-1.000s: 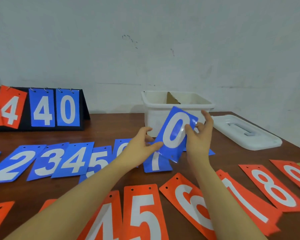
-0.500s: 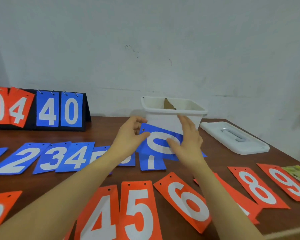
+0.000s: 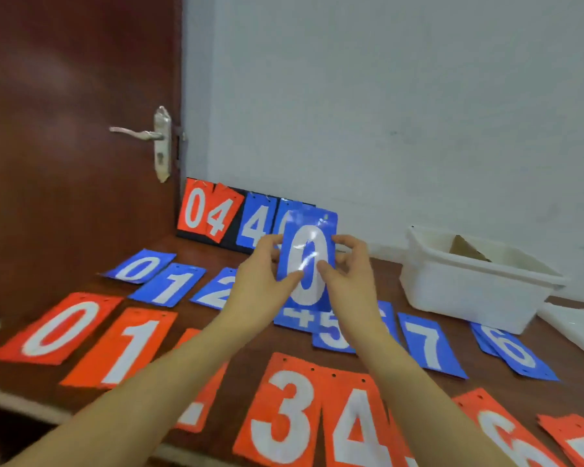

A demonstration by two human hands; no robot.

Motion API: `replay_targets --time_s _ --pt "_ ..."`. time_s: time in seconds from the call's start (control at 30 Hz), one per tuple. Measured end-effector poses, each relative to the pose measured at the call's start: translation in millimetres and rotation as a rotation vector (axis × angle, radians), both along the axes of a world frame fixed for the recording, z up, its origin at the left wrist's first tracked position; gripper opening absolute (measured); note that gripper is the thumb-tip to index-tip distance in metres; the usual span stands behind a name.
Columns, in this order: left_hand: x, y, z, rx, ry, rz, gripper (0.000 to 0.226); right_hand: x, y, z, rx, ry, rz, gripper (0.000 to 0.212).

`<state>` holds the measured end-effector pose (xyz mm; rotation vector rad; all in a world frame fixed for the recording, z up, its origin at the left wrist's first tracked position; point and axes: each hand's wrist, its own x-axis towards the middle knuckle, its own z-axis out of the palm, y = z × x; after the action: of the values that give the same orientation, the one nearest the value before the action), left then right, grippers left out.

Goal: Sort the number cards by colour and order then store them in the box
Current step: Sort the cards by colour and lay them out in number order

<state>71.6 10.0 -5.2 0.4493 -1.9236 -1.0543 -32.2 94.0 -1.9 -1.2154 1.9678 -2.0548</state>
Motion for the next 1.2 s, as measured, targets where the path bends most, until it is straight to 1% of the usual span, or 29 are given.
replay_targets --time_s 0.1,0.2,0.3,0.37,0.43,0.47,0.5,0.57,0.6,0.63,0.67,0.73,0.83,0.93,1.0,1.13,1.2 --pt "38.9 -60.0 -2.9 -0.087 -0.057 0.157 0.054 26.1 -60.8 -7.3 0.179 0.131 0.069 0.037" --pt "73.7 -135.4 -14.1 -0.091 -0.16 0.276 0.054 38.2 -114.6 -24.7 0.443 0.314 0.153 0.036" --pt "95.7 -199.8 -28.2 -0.146 -0.326 0.382 0.041 43.2 -159.7 -44.3 0.659 0.47 0.222 0.035" --pt "100.6 -230.8 -31.8 -0.144 -0.367 0.428 0.031 46.9 -186.4 -53.2 0.783 0.567 0.241 0.04" --pt "101.9 -255.9 -35.0 -0.129 -0.403 0.477 0.03 51.3 -208.1 -59.8 0.907 0.669 0.25 0.045" --pt "102.4 -266.0 -38.8 -0.135 -0.456 0.495 0.029 53.3 -215.7 -63.7 0.963 0.71 0.25 0.047" --pt "102.9 -274.5 -44.5 -0.155 -0.554 0.512 0.029 54.7 -221.0 -68.0 1.01 0.743 0.245 0.048" --pt "104.5 -283.2 -58.6 -0.216 -0.86 0.559 0.031 53.8 -225.3 -75.2 1.046 0.775 0.219 0.049" --pt "106.1 -283.0 -65.5 -0.239 -0.981 0.571 0.033 52.2 -225.4 -77.0 1.046 0.77 0.207 0.049" --pt "107.1 -282.9 -72.0 -0.255 -1.033 0.576 0.035 50.1 -225.0 -78.4 1.046 0.76 0.202 0.048" --pt "107.8 -282.4 -76.0 -0.277 -1.019 0.583 0.037 48.7 -224.2 -78.4 1.05 0.757 0.202 0.048" --pt "110.1 -278.2 -75.3 -0.334 -0.914 0.606 0.039 48.4 -222.3 -76.0 1.061 0.777 0.194 0.047" --pt "105.8 -265.5 -62.2 -0.506 -0.75 0.601 0.04 46.6 -212.1 -64.0 0.955 0.747 0.143 0.046" --pt "89.2 -227.6 -41.9 -0.645 -0.623 0.48 0.036 35.0 -181.2 -44.4 0.839 0.765 0.089 0.043" --pt "73.9 -198.8 -31.3 -0.721 -0.577 0.412 0.041 21.4 -150.7 -35.2 0.8 0.736 0.071 0.04" --pt "25.2 -129.4 -20.4 -0.762 -0.532 0.26 0.038 -21.1 -73.3 -31.9 0.776 0.592 -0.057 0.034" --pt "-5.4 -92.0 -16.5 -0.812 -0.512 0.179 0.038 -49.8 -31.9 -34.3 0.803 0.58 -0.17 0.031"
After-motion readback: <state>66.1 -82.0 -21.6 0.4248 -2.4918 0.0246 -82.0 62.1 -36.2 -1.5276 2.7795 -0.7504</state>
